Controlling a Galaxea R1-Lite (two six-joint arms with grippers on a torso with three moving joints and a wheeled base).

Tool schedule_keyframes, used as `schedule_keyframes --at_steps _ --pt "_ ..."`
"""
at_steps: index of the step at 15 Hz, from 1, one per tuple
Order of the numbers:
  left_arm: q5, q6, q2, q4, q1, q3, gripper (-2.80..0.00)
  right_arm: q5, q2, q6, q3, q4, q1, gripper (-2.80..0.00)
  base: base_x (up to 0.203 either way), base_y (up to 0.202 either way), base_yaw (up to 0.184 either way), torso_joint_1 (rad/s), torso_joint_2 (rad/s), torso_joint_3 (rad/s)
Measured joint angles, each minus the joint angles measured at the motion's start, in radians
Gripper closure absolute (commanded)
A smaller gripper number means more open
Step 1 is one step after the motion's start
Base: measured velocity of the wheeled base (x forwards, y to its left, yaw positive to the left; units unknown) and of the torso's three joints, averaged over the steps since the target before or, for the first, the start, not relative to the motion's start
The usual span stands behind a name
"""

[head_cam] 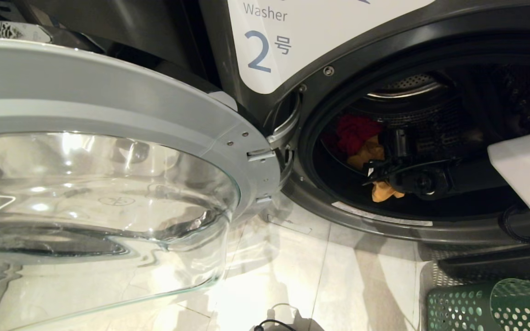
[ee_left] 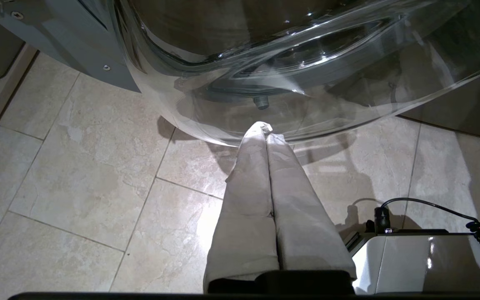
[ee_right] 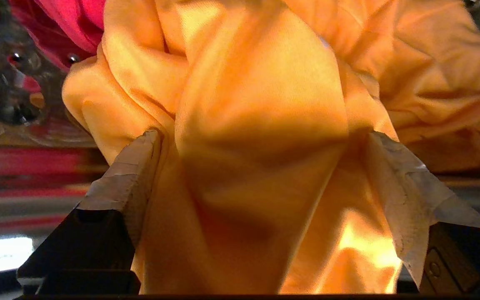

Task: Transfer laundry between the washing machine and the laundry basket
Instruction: Pick a cloth and place it into the basket

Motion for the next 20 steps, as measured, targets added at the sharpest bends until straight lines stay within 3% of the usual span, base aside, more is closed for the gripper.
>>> schedule_keyframes --at_steps 20 --pt "0.0 0.0 0.0 0.0 0.0 0.0 0.0 -0.012 0.025 -0.014 -0.061 0.039 -0.001 -2.8 0.0 0.0 0.0 0.0 0.0 0.0"
